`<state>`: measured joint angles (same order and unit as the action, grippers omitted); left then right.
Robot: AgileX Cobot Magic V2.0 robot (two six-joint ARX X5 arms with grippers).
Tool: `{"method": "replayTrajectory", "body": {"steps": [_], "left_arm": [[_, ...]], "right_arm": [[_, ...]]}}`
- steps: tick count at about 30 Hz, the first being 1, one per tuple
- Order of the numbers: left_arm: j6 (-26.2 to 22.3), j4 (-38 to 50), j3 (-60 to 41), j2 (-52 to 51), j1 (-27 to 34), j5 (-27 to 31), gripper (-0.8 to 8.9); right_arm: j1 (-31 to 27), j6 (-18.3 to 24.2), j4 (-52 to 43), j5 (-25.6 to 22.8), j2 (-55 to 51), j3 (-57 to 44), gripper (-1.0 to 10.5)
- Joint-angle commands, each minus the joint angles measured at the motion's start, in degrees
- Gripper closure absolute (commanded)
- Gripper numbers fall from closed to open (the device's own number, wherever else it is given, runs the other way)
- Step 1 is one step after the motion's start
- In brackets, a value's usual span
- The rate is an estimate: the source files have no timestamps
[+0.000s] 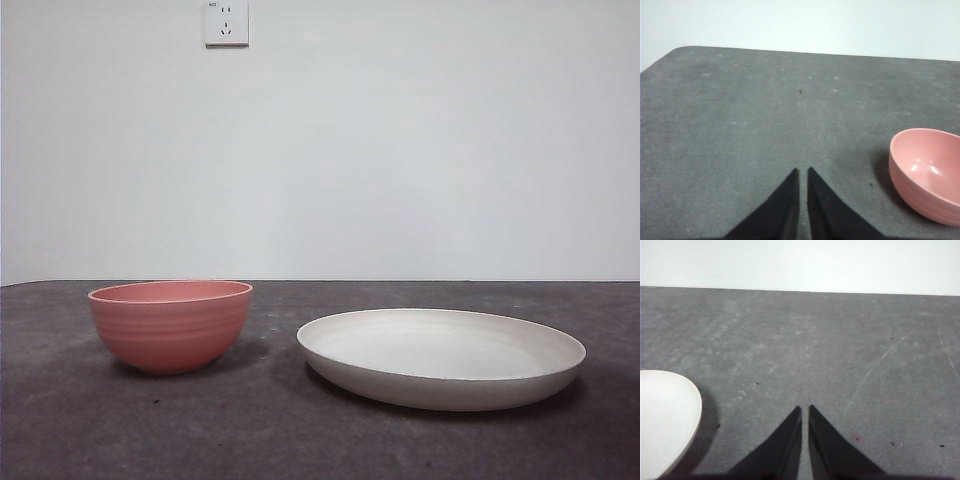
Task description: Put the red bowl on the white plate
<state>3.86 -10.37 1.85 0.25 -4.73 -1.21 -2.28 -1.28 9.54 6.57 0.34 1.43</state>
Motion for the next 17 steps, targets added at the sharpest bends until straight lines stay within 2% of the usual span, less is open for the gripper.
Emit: {"method": "replayTrajectory", "body": {"steps": [1,8,12,17], "left_arm": [[0.1,-0.3,-1.2,-0.1,0.1,0.2,7.87],[0.3,-0.3,-1.2,-0.1,0.1,0.2,7.87],[2.0,-0.3,-1.2,-0.1,0.1,0.2,7.98],[4.0,-0.4,-0.2,0.0,0.1,0.2,7.98]], "right_arm": [[0.1,0.4,-1.0,0.0,-0.1,-0.4,9.3],[0.1,-0.8,-2.1,0.1,-0.1,-0.4,9.3],[0.1,-4.2,-4.0,0.5,-0.1,-0.3,9.3],[0.1,-10.7,-6.7,0.5,-0.1,-0.3,9.4]]}}
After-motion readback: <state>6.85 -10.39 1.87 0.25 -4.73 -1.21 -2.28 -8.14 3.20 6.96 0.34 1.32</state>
